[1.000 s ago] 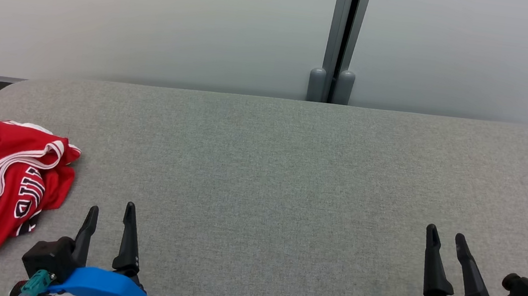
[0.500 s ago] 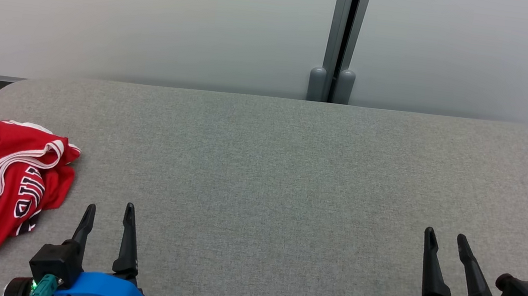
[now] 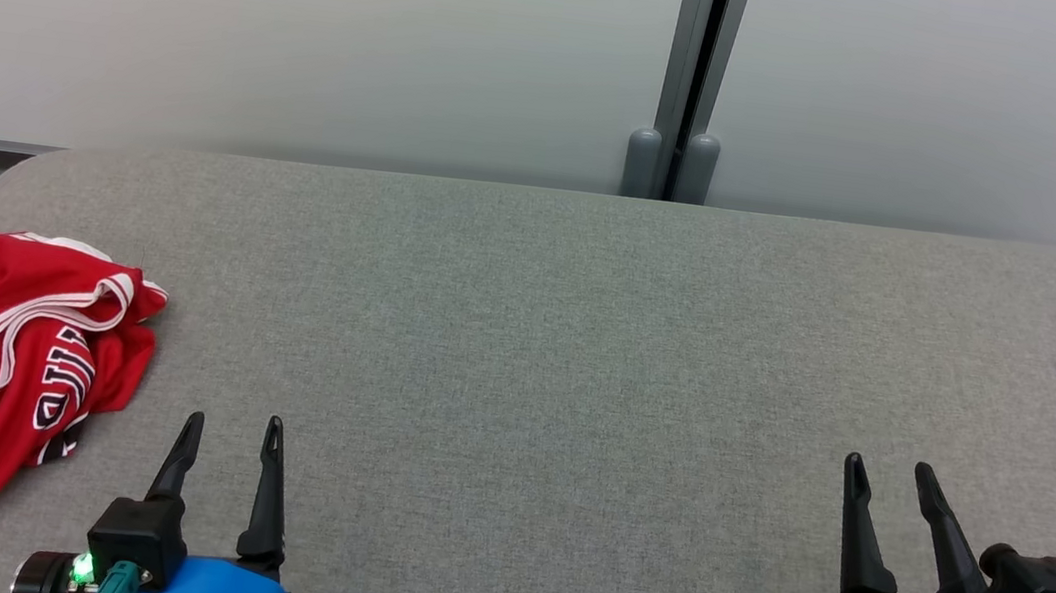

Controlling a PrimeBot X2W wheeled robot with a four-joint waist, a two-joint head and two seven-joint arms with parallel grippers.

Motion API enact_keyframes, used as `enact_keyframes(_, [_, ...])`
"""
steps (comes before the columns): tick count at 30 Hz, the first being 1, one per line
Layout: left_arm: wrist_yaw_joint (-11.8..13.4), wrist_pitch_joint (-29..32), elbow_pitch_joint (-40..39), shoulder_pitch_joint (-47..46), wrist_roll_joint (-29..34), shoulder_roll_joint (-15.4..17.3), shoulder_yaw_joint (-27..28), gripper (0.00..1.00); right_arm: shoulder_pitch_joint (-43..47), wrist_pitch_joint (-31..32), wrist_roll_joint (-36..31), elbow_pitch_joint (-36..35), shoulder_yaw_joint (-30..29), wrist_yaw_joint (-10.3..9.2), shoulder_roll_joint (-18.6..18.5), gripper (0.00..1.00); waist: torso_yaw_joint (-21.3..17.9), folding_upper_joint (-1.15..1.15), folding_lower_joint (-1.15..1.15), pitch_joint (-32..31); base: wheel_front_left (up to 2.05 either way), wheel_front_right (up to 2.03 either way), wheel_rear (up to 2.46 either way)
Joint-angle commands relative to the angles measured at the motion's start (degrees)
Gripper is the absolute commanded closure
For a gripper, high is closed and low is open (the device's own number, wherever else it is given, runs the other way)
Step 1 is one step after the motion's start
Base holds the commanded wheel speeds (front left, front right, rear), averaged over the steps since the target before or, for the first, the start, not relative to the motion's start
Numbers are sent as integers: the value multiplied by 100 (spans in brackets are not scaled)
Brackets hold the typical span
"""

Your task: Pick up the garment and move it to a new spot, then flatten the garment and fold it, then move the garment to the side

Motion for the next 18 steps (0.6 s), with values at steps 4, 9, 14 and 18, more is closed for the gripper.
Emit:
enact_keyframes(4, [55, -87, 1, -51, 185, 38, -37, 0, -52, -81, -225, 1, -31, 11, -42, 0, 20, 0, 0, 25, 0, 0, 0])
enact_keyframes(9, [93, -136, 7, -64, 325, 60, -81, 0, -66, -126, -373, 34, -37, 8, -43, 0, 37, 0, 0, 30, 0, 0, 0])
enact_keyframes(14, [93, -121, 18, -76, 253, 71, -89, 0, -52, -129, -333, 45, -59, 8, -42, 0, 62, 0, 0, 19, 0, 0, 0])
enact_keyframes(18, [85, -119, 23, -96, 204, 76, -82, 0, -26, -132, -305, 45, -81, 8, -42, 0, 132, 0, 0, 14, 0, 0, 0])
